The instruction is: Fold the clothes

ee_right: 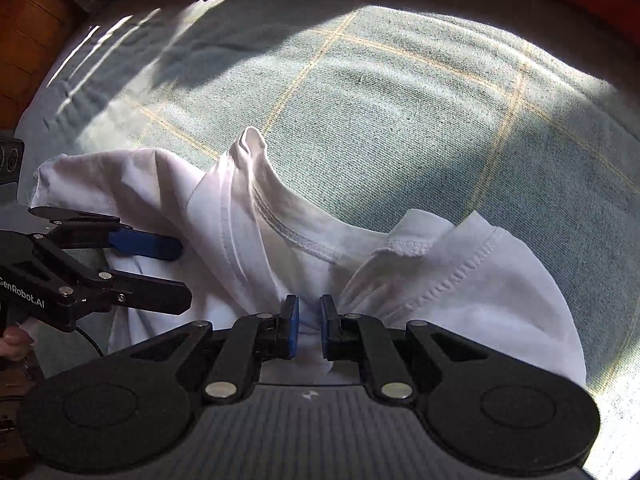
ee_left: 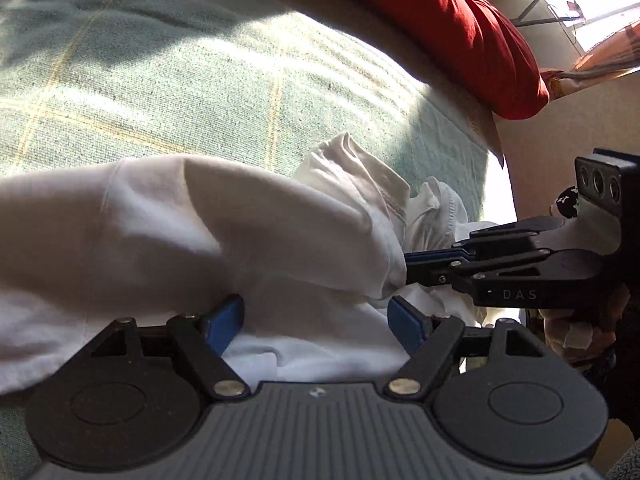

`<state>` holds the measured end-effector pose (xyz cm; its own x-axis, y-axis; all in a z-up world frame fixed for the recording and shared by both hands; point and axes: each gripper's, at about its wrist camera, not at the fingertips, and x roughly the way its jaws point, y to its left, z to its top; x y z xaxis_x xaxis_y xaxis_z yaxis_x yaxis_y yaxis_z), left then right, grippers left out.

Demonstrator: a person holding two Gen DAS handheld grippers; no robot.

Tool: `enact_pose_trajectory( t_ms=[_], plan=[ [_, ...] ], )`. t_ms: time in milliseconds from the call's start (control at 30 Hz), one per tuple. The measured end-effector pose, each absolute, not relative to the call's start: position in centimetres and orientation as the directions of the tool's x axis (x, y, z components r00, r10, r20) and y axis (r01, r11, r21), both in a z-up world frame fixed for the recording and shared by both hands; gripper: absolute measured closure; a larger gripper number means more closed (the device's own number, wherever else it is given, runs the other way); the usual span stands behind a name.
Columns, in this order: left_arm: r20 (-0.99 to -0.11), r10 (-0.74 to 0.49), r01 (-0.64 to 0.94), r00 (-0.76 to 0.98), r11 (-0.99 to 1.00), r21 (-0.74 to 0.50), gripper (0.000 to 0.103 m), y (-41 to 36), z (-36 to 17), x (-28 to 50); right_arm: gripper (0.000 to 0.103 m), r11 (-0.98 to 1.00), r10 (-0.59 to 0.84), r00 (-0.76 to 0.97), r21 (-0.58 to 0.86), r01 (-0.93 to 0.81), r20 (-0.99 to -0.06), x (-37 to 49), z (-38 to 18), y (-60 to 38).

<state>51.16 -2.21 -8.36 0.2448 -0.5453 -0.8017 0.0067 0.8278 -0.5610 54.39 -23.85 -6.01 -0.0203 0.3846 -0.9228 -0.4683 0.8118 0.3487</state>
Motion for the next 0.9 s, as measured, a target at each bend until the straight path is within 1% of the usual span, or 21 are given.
enact_pose_trajectory(
  t_ms=[233, 267, 300, 333, 400, 500, 600, 700, 800, 867, 900],
  plan=[
    [-0.799, -0.534, 0.051, 0.276, 0.838, -0.543, 0.024, -2.8, -7.8, 52.0, 0.090, 0.813, 0.408, -0.062, 0.393, -0.430, -0.911, 55.7, -6.4, -24.8],
    [-0.798, -0.533, 0.057, 0.281, 0.839, -0.541, 0.024, -2.9, -7.7, 52.1, 0.088, 0.813, 0.407, -0.052, 0.388, -0.434, -0.912, 55.8, -6.2, -24.8],
    [-0.797, -0.533, 0.057, 0.283, 0.839, -0.541, 0.024, -2.8, -7.7, 52.0, 0.083, 0.810, 0.413, -0.036, 0.385, -0.443, -0.910, 56.1, -5.6, -24.9],
    [-0.796, -0.534, 0.053, 0.285, 0.838, -0.543, 0.024, -2.6, -7.8, 51.6, 0.081, 0.807, 0.418, -0.020, 0.381, -0.451, -0.908, 56.4, -5.1, -25.0],
    [-0.794, -0.535, 0.046, 0.289, 0.836, -0.547, 0.024, -2.3, -8.0, 50.9, 0.069, 0.798, 0.434, 0.013, 0.378, -0.469, -0.901, 57.4, -4.0, -25.1],
    [-0.784, -0.539, 0.015, 0.308, 0.827, -0.562, 0.024, -1.2, -8.0, 50.1, 0.065, 0.782, 0.472, 0.037, 0.399, -0.479, -0.881, 59.9, -3.3, -24.6],
    [-0.778, -0.525, -0.024, 0.345, 0.824, -0.566, 0.024, 0.2, -7.4, 49.6, 0.058, 0.747, 0.524, -0.003, 0.461, -0.478, -0.852, 62.5, -4.4, -23.0],
    [-0.767, -0.506, -0.070, 0.395, 0.816, -0.574, 0.024, 2.6, -6.7, 49.0, 0.058, 0.721, 0.532, -0.083, 0.503, -0.476, -0.842, 63.9, -7.3, -21.2],
    [-0.774, -0.461, -0.130, 0.435, 0.818, -0.560, 0.024, 5.0, -6.3, 48.2, 0.058, 0.712, 0.529, -0.161, 0.539, -0.450, -0.833, 64.4, -10.0, -19.8],
    [-0.782, -0.428, -0.171, 0.454, 0.819, -0.548, 0.024, 6.3, -6.2, 47.7, 0.058, 0.697, 0.546, -0.193, 0.570, -0.434, -0.815, 64.2, -10.9, -19.4],
    [-0.785, -0.413, -0.192, 0.461, 0.817, -0.543, 0.024, 6.8, -6.3, 47.6, 0.060, 0.691, 0.551, -0.203, 0.579, -0.432, -0.809, 64.0, -11.0, -19.3]
  ],
)
